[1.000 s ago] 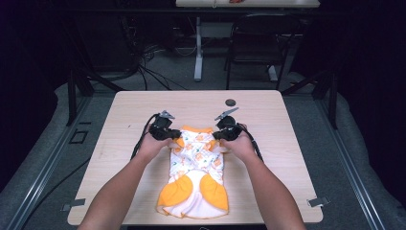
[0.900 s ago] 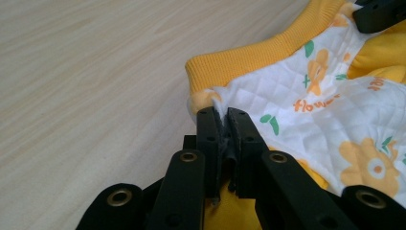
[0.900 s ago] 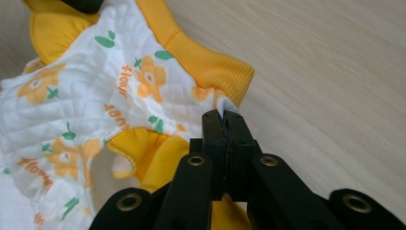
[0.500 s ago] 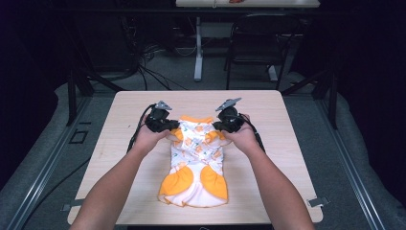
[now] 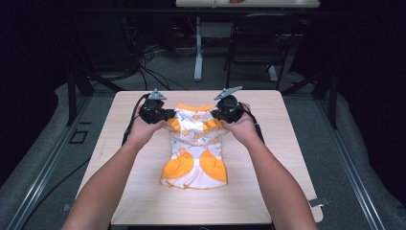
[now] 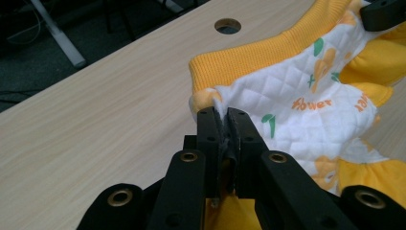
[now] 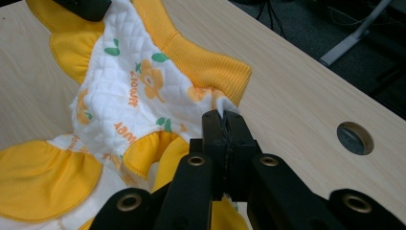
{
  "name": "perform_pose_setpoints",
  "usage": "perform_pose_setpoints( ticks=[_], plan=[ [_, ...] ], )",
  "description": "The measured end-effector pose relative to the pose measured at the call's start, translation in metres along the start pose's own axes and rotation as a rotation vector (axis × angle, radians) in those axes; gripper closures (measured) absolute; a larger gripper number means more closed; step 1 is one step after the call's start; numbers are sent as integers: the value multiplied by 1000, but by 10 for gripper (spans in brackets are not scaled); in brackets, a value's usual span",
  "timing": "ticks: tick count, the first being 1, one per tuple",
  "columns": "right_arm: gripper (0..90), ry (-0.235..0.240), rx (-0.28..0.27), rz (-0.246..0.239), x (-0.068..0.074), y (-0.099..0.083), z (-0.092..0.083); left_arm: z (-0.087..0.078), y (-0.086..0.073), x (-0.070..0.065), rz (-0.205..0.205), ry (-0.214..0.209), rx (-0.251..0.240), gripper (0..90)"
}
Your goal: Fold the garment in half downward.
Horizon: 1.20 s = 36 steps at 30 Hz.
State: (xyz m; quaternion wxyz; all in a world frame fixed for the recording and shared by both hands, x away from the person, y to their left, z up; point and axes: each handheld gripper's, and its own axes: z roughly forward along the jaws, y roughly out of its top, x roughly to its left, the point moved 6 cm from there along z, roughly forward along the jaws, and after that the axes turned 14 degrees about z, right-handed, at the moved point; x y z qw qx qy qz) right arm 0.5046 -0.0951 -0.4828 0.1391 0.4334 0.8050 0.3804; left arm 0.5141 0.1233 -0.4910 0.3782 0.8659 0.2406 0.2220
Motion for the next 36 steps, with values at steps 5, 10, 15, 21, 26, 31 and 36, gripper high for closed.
perform_pose_setpoints(
  ticks=[5,10,15,21,26,31,36],
  plan=[
    [888,-11,-23,-16,2,6,-5,-6,8,0,33,23,-12,847],
    [887,-11,-25,-23,2,-1,-3,-5,2,-6,46,12,-12,847],
    [887,-14,-5,-44,3,-13,0,-1,-8,-13,56,-4,-7,847],
    [887,0,13,-54,6,-28,3,2,-18,-21,58,-25,-6,846],
    [887,12,22,-60,9,-37,4,3,-28,-28,58,-45,0,846],
    [887,25,33,-70,15,-46,2,2,-37,-34,57,-60,1,846],
    [886,30,57,-101,23,-58,1,1,-48,-44,65,-76,5,846]
  ],
)
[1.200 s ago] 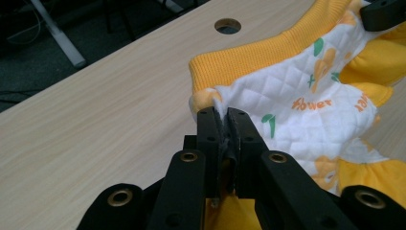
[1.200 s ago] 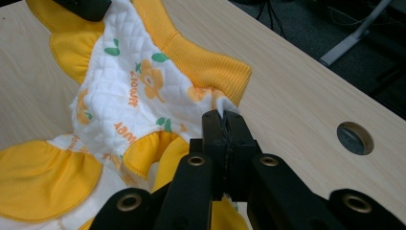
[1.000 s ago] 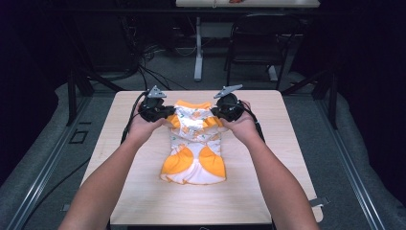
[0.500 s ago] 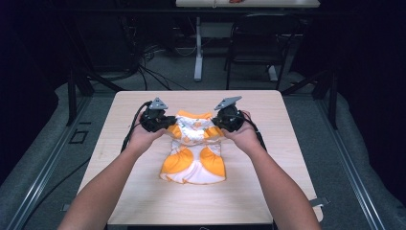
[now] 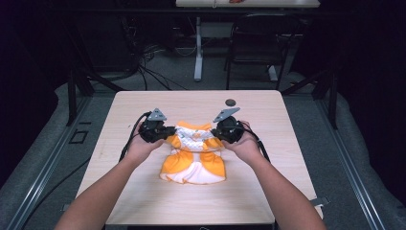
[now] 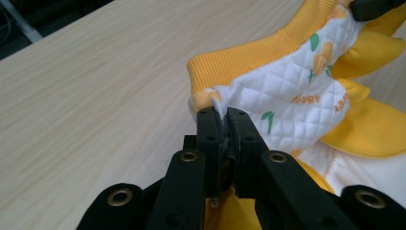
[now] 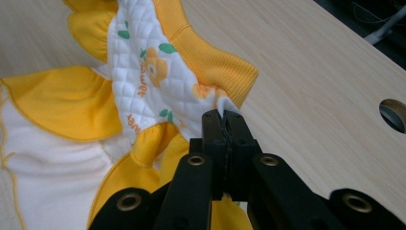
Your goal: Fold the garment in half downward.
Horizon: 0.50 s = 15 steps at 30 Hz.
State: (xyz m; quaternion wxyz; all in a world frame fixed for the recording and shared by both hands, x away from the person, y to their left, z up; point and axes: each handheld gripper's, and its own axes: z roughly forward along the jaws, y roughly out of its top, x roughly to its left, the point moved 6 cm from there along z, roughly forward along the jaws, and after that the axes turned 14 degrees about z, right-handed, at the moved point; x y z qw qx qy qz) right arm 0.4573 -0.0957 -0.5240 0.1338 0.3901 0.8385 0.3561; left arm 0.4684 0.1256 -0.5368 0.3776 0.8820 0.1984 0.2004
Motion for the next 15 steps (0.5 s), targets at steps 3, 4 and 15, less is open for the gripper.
perform_pose_setpoints(
  ticks=[3,4,15],
  plan=[
    [886,10,-1,4,4,-5,0,0,-7,-5,4,-10,5,846],
    [886,16,1,5,6,-8,1,0,-9,-7,2,-14,3,845],
    [886,43,34,14,14,-27,11,6,-27,-19,-7,-41,24,845]
  ],
)
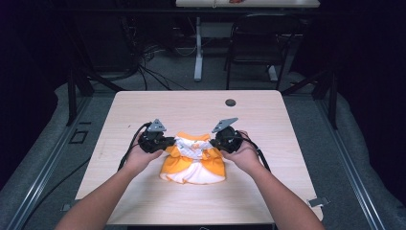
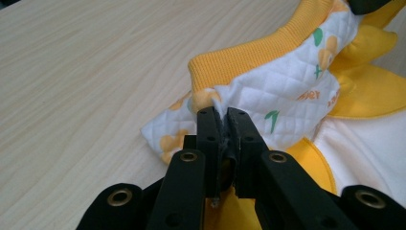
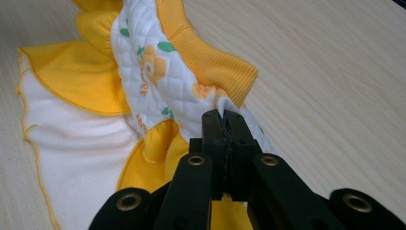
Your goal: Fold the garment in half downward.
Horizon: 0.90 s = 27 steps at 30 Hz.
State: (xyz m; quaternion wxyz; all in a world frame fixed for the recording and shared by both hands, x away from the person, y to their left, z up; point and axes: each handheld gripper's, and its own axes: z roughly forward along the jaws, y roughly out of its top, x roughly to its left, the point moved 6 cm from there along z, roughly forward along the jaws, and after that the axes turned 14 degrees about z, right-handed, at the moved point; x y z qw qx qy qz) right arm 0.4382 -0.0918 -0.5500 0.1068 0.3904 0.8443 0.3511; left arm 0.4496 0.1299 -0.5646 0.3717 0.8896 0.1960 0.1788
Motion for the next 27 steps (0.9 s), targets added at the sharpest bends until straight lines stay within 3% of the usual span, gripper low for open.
perform_pose_setpoints(
  ticks=[10,21,27],
  plan=[
    [886,23,36,-1,6,-17,6,5,-17,-12,-7,-27,11,846],
    [880,68,22,39,15,-39,11,4,-28,-24,-22,-47,-2,838],
    [780,81,-14,67,16,-42,3,-7,-26,-27,-35,-61,-25,775]
  ],
)
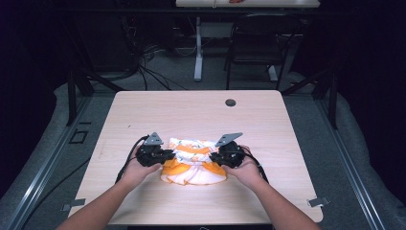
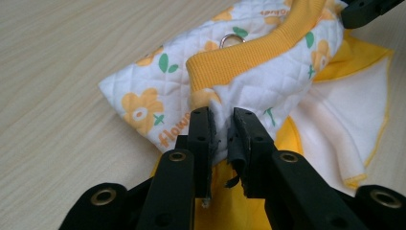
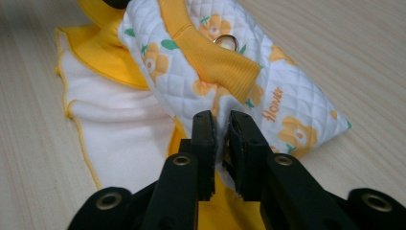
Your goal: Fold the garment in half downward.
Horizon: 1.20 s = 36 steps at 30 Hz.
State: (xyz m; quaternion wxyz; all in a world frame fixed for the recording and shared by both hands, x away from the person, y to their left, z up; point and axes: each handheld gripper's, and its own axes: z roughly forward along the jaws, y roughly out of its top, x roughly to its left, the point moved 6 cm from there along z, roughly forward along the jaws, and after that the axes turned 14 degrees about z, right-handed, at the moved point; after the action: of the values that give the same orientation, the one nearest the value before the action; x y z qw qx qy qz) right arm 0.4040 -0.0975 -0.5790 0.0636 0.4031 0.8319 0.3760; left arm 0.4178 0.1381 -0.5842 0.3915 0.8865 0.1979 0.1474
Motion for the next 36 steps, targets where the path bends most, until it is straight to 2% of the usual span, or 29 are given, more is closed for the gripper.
perform_pose_setpoints(
  ticks=[1,2,6,9,11,16,18,20,22,27,31,36],
  plan=[
    [771,-1,-3,1,-1,1,-2,-2,2,1,-3,-1,-3,763],
    [742,-1,-29,21,-2,4,-5,-5,4,4,-7,6,-9,743],
    [727,-9,-45,29,-5,11,-10,-10,14,12,-20,22,-37,703],
    [695,-9,-76,48,-7,18,-13,-13,20,18,-31,39,-51,669],
    [689,-6,-86,64,-9,22,-15,-12,22,23,-34,51,-41,660],
    [670,-57,-109,72,-16,31,-12,-3,21,35,-55,88,-18,645],
    [655,-58,-91,88,-19,30,-7,3,20,39,-72,100,-6,630],
    [641,-61,-57,80,-18,26,-2,9,18,36,-70,85,13,623],
    [637,-58,-45,68,-15,24,1,11,18,31,-52,69,14,617],
    [625,-16,-41,41,-5,16,-1,9,19,15,-31,22,0,601],
    [622,-14,-32,27,0,11,-2,7,15,3,0,-2,4,597],
    [604,-1,-24,8,7,1,-4,5,9,-6,28,-6,14,572]
  ],
)
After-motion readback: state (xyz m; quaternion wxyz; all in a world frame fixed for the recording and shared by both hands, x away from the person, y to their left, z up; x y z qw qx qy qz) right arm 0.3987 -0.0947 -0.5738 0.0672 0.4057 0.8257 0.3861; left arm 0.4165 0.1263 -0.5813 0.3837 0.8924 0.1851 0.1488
